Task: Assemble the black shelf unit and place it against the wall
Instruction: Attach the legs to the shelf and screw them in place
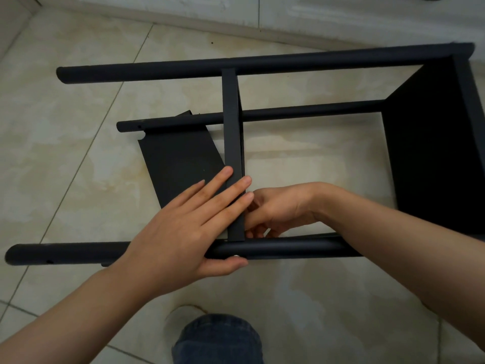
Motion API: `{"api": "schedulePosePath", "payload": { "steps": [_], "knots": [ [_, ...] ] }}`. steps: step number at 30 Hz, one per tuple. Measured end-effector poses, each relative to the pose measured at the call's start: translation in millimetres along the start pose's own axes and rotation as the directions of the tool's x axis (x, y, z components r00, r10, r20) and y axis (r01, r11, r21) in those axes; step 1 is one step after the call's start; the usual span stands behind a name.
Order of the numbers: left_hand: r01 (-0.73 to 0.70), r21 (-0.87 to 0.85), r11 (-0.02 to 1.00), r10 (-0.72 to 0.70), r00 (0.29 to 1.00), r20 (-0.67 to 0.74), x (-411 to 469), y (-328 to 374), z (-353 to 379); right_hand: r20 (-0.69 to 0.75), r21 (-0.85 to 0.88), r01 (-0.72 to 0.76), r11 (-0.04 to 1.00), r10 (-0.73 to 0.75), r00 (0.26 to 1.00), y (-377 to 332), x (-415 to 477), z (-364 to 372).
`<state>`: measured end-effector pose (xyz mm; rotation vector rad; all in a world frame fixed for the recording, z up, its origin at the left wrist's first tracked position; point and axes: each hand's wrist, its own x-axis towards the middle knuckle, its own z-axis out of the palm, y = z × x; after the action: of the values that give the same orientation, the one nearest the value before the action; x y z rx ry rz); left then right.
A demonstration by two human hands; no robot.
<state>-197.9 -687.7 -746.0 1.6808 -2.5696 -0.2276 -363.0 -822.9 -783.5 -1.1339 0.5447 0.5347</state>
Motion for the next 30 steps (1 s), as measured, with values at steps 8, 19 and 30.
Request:
{"api": "schedulePosePath", "payload": {
  "steps": [8, 19, 30],
  "knots": [
    [-0.007, 0.016, 1.000, 0.008, 1.000, -0.027, 1, 1, 0, -0.013, 0.006, 0.029, 1.000, -0.029, 1.000, 5, -7, -8],
    [0.001, 0.030, 1.000, 0.000, 0.999, -0.044, 1, 3, -1, -0.121, 0.017, -0.011, 1.000, 0.012, 0.993, 5, -12, -1],
    [0.014, 0.060, 0.998, -0.011, 0.999, -0.051, 3, 8, -8, -0.258, -0.033, -0.086, 0.996, 0.074, 0.963, -11, -20, 12]
  ]
}}
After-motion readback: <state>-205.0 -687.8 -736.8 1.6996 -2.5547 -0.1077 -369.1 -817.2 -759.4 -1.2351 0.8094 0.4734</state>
